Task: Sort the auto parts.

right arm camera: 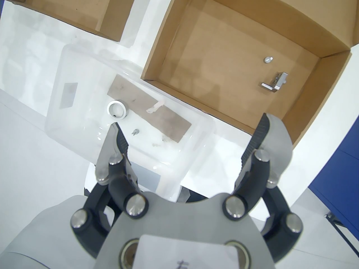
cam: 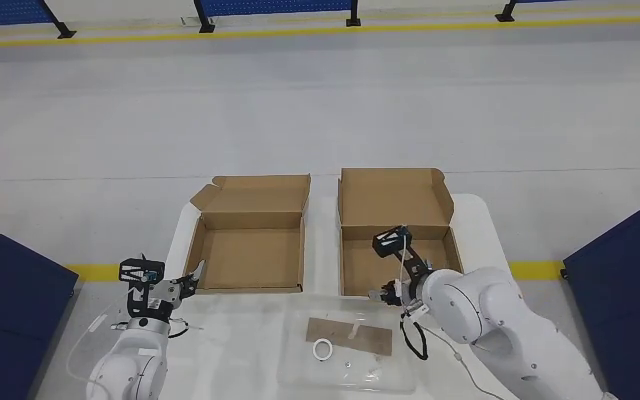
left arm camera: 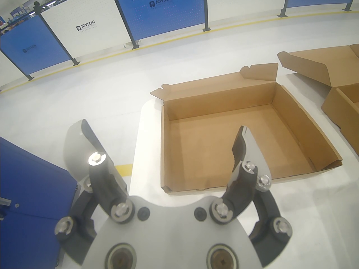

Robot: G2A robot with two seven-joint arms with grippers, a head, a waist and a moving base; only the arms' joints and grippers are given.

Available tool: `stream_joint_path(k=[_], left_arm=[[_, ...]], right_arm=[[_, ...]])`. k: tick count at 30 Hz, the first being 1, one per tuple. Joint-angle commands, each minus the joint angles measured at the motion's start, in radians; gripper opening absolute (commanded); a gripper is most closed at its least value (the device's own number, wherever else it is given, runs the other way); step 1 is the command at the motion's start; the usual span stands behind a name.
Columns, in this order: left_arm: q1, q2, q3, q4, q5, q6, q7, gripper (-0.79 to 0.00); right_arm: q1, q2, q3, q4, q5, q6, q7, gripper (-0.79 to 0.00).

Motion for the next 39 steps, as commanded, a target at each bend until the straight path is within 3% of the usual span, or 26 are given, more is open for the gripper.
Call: stream_joint_path(k=[1,5,10,21,26,34,39], left_arm=[[0.0,0.0,0.0,0.0,0.0,0.0,0.0,0.0],[0.0,0.0,0.0,0.0,0.0,0.0,0.0,0.0],[0.0,0.0,0.0,0.0,0.0,0.0,0.0,0.0],[0.0,0.0,0.0,0.0,0.0,0.0,0.0,0.0],[0.0,0.0,0.0,0.0,0.0,0.0,0.0,0.0],[0.0,0.0,0.0,0.0,0.0,0.0,0.0,0.0],[0.0,0.0,0.0,0.0,0.0,0.0,0.0,0.0]], right_arm=[[-0.008,-0.001,-0.011,0.002,0.011,-0.048,-0.009,0.0],[0.018,-0.01,-0.065,0.005,0.029,-0.112,0.034,0.0],[0.062,-0.032,-0.159,0.019,0.033,-0.121,0.05,0.0],[0.14,-0.097,-0.366,0.151,-0.039,-0.074,0.058,0.0],[0.159,-0.118,-0.405,0.188,-0.033,-0.077,0.065,0.0],[0.157,-0.118,-0.405,0.189,-0.034,-0.079,0.057,0.0],[0.131,-0.116,-0.417,0.188,-0.048,-0.174,0.035,0.0]])
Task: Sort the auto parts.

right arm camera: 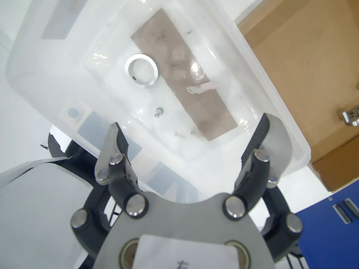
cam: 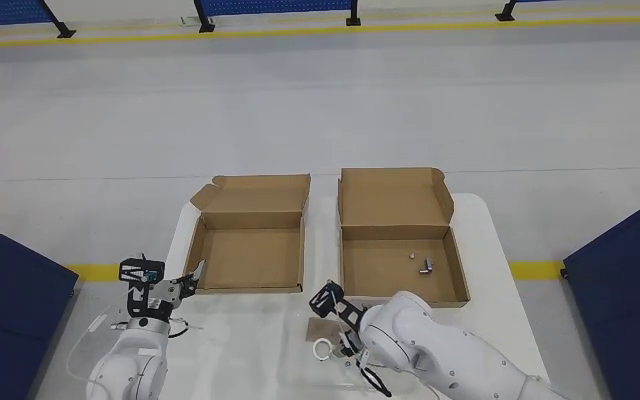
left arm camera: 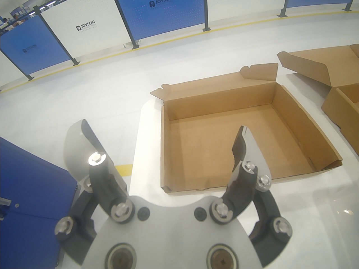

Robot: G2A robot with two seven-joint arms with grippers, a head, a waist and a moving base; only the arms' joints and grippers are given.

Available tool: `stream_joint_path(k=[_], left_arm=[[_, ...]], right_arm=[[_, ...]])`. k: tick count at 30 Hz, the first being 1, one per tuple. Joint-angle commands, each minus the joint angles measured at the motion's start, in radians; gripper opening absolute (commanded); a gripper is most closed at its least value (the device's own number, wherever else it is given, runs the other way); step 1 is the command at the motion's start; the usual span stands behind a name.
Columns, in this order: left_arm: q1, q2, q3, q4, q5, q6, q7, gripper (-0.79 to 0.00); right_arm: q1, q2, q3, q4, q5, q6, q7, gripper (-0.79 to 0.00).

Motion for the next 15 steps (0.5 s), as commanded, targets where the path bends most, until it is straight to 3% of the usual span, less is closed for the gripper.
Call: stream_joint_path(k=[1,15], left_arm=[[0.0,0.0,0.0,0.0,0.0,0.0,0.0,0.0],[0.0,0.0,0.0,0.0,0.0,0.0,0.0,0.0]], right_arm=[[-0.007,0.0,-0.001,0.0,0.0,-0.024,0.007,0.0],[-0.025,-0.011,-0.031,0.039,-0.003,-0.069,0.027,0.0]])
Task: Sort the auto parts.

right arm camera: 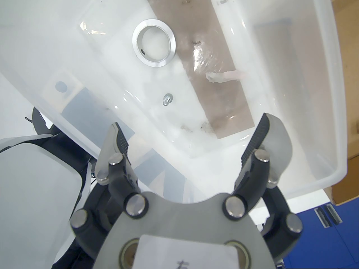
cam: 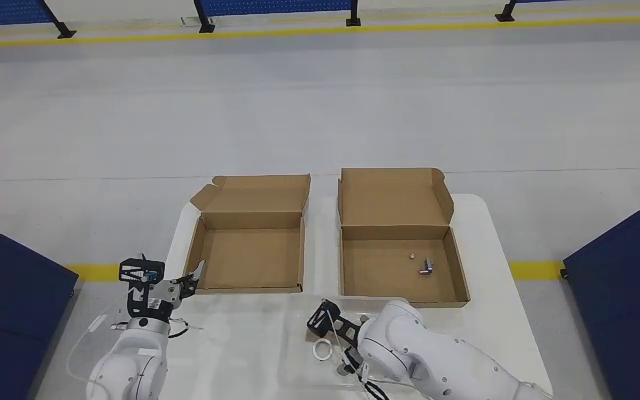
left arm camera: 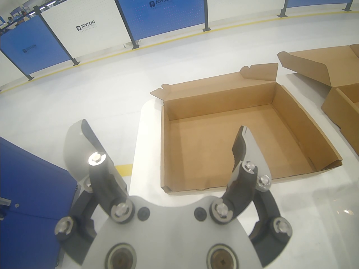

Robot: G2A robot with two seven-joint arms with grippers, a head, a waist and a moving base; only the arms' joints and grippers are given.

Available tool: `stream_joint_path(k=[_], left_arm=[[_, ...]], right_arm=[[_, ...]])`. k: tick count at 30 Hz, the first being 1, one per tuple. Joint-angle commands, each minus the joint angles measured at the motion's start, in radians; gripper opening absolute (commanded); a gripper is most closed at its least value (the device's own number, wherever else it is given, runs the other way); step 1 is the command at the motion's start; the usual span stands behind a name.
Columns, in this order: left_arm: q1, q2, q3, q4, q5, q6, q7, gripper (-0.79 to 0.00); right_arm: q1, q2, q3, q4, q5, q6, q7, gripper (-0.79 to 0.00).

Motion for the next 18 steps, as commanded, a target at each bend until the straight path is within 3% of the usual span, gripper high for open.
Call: stream_joint_path(k=[1,7,8,9,12,18], left_arm=[[0.0,0.0,0.0,0.0,0.0,0.0,0.0,0.0],[0.0,0.0,0.0,0.0,0.0,0.0,0.0,0.0],[0.0,0.0,0.0,0.0,0.0,0.0,0.0,0.0],[0.0,0.0,0.0,0.0,0.0,0.0,0.0,0.0],[0.0,0.0,0.0,0.0,0.0,0.0,0.0,0.0],[0.0,0.0,0.0,0.0,0.0,0.0,0.0,0.0]], right_arm=[[0.0,0.0,0.0,0.0,0.0,0.0,0.0,0.0],[-0.026,-0.004,-0.021,0.034,-0.037,-0.022,-0.042,0.0],[-0.026,-0.006,-0.022,0.037,-0.038,-0.022,-0.044,-0.046],[-0.028,-0.008,-0.023,0.041,-0.039,-0.02,-0.046,-0.185],[-0.03,-0.014,-0.028,0.052,-0.043,-0.018,-0.049,-0.36],[-0.033,-0.027,-0.045,0.076,-0.031,-0.034,-0.054,-0.459]])
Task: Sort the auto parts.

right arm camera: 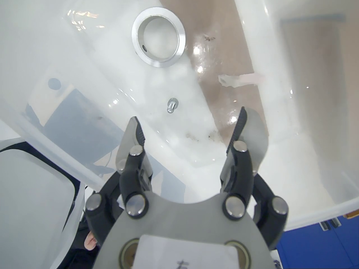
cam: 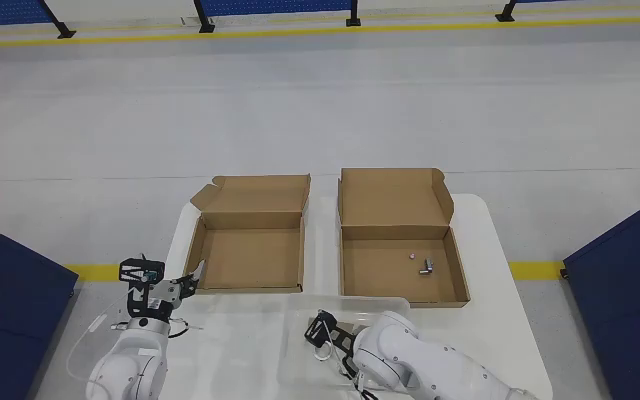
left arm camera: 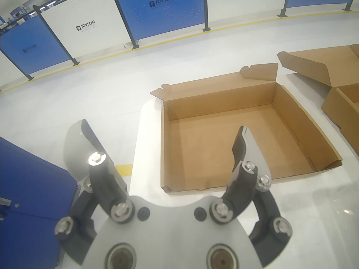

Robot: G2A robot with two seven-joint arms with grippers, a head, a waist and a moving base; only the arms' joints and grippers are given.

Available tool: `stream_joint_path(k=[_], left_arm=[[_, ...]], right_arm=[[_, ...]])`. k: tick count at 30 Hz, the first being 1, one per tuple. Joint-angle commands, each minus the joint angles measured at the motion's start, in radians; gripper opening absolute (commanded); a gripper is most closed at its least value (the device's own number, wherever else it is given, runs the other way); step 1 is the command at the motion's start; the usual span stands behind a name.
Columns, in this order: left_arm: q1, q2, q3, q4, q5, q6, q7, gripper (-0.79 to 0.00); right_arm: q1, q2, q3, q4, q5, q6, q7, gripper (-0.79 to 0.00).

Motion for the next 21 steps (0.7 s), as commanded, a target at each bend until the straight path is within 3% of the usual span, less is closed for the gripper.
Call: stream_joint_path(k=[1,15,21], left_arm=[[0.0,0.0,0.0,0.0,0.0,0.0,0.0,0.0],[0.0,0.0,0.0,0.0,0.0,0.0,0.0,0.0],[0.0,0.0,0.0,0.0,0.0,0.0,0.0,0.0]], right_arm=[[0.001,-0.006,-0.008,0.014,0.005,-0.008,-0.002,-0.474],[0.024,-0.046,-0.038,0.102,0.026,-0.015,-0.022,-0.588],[0.029,-0.061,-0.047,0.129,0.031,-0.018,-0.029,-0.739]])
